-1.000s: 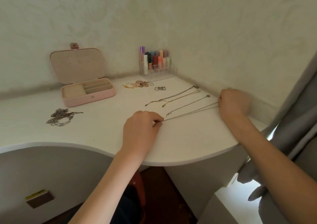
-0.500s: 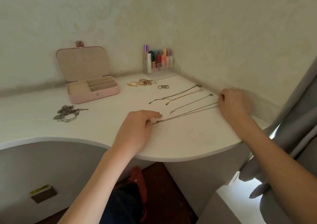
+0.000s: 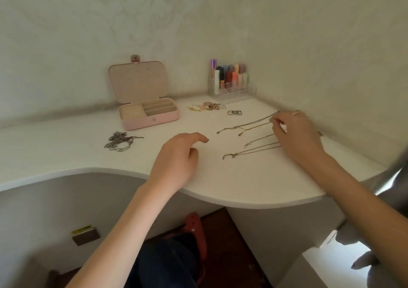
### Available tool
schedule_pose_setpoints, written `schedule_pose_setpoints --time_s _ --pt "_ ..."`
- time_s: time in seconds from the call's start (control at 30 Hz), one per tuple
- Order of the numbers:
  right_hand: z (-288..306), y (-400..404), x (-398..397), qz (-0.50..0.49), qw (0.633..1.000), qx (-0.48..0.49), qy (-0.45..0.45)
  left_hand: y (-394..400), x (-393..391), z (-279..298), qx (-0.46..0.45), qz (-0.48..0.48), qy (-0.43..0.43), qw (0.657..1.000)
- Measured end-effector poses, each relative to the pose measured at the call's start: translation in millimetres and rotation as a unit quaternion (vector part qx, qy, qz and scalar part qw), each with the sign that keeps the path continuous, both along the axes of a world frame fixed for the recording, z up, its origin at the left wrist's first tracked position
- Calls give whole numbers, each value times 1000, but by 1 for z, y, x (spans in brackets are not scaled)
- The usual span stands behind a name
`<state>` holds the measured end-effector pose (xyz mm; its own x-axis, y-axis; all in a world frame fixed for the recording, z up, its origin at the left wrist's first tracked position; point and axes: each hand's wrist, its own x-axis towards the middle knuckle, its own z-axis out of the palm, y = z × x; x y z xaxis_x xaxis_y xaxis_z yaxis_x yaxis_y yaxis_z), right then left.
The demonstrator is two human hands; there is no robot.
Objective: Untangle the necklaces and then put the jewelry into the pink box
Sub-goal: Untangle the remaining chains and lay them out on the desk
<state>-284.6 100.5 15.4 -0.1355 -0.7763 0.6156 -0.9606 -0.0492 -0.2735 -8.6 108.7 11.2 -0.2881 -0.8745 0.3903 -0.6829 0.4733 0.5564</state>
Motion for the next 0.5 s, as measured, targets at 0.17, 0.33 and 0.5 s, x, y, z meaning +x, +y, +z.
schedule_pose_setpoints --time_s 0.17,0.33,0.5 --pt "14 -27 116 226 970 77 38 -20 71 4 -38 159 -22 986" --pt "10 -72 222 334 925 174 46 -31 128 2 0 230 -60 971" --pt "-2 -89 268 365 915 171 -34 -44 143 -3 37 191 -62 979"
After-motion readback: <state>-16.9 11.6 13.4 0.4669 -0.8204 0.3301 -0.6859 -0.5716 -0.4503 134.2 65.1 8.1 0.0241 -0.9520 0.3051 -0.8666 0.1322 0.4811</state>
